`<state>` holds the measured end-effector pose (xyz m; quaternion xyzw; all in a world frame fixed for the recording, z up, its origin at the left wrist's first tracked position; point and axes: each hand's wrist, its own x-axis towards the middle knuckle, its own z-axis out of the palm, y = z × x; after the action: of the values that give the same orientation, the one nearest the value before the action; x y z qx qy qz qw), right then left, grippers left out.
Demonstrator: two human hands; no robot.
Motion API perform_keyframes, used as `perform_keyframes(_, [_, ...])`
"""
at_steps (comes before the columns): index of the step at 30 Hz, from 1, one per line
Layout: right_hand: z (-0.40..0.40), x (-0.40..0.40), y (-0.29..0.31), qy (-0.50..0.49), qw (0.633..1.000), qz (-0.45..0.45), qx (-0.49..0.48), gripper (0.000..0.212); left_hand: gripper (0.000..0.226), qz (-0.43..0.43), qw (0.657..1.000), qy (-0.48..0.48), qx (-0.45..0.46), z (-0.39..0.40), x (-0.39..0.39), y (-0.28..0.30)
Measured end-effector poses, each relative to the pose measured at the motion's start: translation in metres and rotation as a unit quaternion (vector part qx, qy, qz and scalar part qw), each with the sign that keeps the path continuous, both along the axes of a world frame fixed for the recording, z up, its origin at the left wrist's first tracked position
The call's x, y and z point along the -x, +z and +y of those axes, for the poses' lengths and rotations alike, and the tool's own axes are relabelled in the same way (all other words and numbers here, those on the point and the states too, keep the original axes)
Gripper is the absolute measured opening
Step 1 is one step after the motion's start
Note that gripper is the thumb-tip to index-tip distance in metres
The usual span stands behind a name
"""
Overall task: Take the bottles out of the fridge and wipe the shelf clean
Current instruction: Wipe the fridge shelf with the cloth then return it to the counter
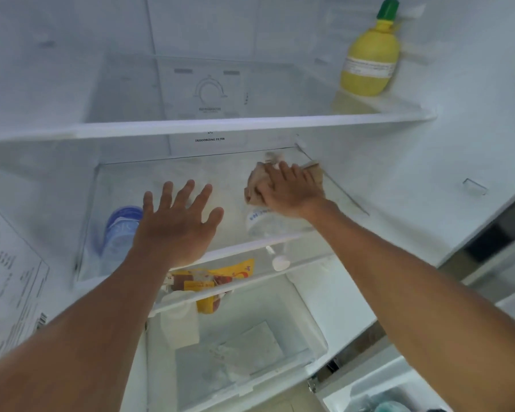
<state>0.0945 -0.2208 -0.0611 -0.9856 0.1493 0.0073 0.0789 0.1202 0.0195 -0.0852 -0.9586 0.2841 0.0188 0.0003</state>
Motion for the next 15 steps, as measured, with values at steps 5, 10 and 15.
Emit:
perform_keyframes(5, [-0.030, -0.064, 0.017, -0.027, 0.998, 0.012, 0.049, 0.069, 0.099, -0.009, 1.000, -0.009, -0.009, 0.001, 0.000, -0.002])
perform_keyframes(10, [-0.027, -0.077, 0.015, -0.005, 0.999, 0.006, 0.035, 0.056, 0.099, -0.016, 1.000, -0.004, -0.008, 0.000, -0.001, -0.003])
perform_keyframes(15, [0.004, -0.016, 0.011, 0.047, 0.999, 0.004, -0.003, 0.065, 0.084, -0.026, 0.999, 0.014, 0.036, -0.002, 0.000, -0.004])
